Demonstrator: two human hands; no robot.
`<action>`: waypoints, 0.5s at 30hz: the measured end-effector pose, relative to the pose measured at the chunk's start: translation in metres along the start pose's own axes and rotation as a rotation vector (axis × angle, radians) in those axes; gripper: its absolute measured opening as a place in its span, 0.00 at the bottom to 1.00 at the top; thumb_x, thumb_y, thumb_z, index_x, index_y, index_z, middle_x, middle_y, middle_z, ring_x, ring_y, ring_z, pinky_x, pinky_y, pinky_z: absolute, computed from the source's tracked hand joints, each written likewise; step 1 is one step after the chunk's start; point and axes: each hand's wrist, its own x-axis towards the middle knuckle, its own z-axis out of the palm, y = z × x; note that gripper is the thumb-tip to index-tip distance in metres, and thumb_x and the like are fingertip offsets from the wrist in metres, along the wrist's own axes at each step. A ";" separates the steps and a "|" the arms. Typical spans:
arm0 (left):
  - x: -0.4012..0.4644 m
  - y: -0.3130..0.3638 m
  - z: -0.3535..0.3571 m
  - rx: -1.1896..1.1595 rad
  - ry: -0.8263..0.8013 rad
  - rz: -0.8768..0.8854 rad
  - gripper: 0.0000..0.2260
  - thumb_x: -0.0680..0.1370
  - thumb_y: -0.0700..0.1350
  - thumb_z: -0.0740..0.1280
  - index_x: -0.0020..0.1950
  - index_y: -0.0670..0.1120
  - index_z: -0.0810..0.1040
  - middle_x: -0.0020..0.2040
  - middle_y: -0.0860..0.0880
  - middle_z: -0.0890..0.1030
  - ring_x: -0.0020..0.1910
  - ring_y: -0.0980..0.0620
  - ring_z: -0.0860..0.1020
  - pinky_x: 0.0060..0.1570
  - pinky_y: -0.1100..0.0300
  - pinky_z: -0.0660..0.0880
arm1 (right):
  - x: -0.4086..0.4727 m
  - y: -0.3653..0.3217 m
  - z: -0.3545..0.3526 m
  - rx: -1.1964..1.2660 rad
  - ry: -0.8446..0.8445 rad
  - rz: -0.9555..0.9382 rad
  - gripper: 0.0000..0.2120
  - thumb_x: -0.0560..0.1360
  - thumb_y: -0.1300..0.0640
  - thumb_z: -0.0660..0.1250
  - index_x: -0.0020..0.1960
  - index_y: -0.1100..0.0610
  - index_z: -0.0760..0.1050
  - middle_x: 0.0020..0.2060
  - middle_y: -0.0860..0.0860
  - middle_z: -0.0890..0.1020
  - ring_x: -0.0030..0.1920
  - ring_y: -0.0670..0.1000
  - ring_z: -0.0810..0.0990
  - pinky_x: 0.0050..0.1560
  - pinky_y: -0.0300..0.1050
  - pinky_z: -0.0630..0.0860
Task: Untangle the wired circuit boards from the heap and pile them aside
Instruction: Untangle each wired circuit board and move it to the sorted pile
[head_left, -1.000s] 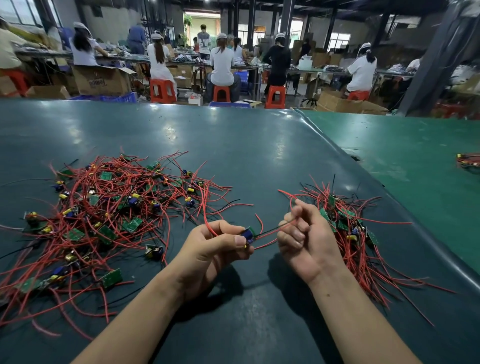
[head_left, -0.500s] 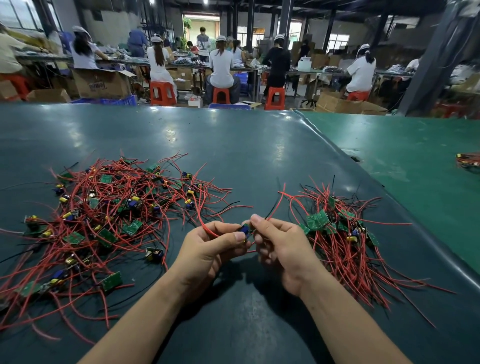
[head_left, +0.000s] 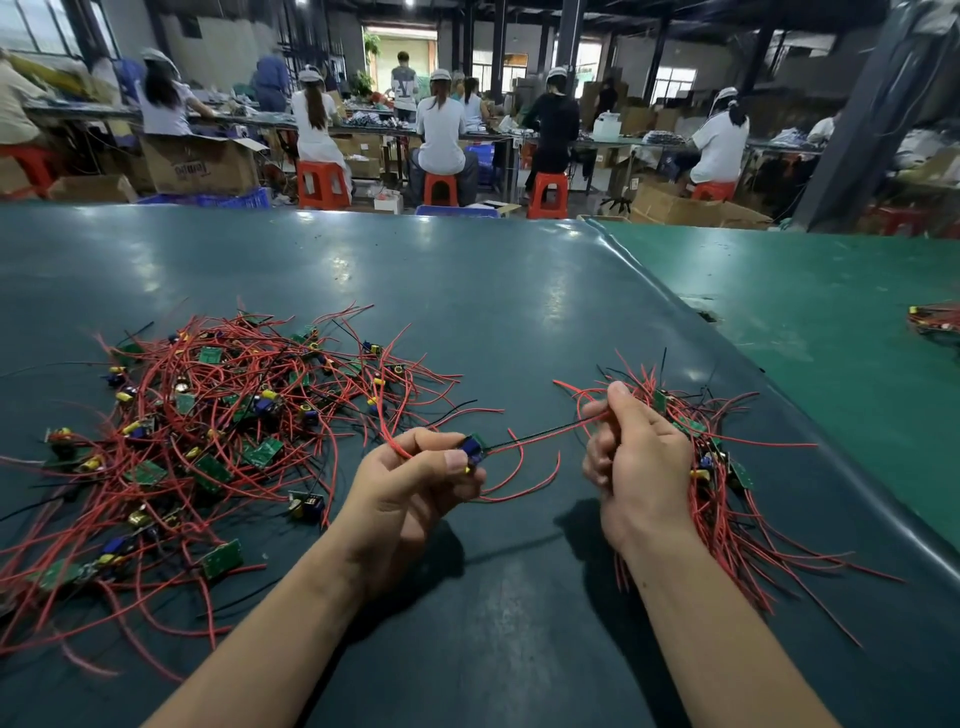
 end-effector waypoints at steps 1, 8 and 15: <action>0.001 -0.001 -0.001 -0.028 0.025 0.021 0.10 0.62 0.30 0.72 0.34 0.45 0.84 0.33 0.45 0.82 0.31 0.49 0.82 0.34 0.62 0.79 | 0.000 0.001 0.000 0.006 0.012 0.032 0.20 0.80 0.58 0.63 0.29 0.56 0.75 0.18 0.47 0.64 0.18 0.45 0.60 0.21 0.32 0.55; 0.010 0.008 -0.007 -0.212 0.205 0.168 0.08 0.68 0.41 0.71 0.45 0.42 0.82 0.35 0.48 0.82 0.31 0.54 0.77 0.35 0.64 0.78 | -0.007 0.016 -0.004 -0.689 -0.193 0.002 0.04 0.74 0.55 0.73 0.47 0.52 0.79 0.31 0.47 0.77 0.25 0.41 0.71 0.28 0.33 0.68; 0.007 0.007 -0.007 -0.088 0.030 -0.011 0.31 0.48 0.57 0.85 0.42 0.45 0.76 0.36 0.48 0.80 0.30 0.53 0.79 0.31 0.64 0.77 | -0.024 0.010 0.008 -0.360 -0.504 0.069 0.16 0.70 0.43 0.70 0.45 0.54 0.85 0.30 0.47 0.78 0.24 0.43 0.66 0.24 0.32 0.62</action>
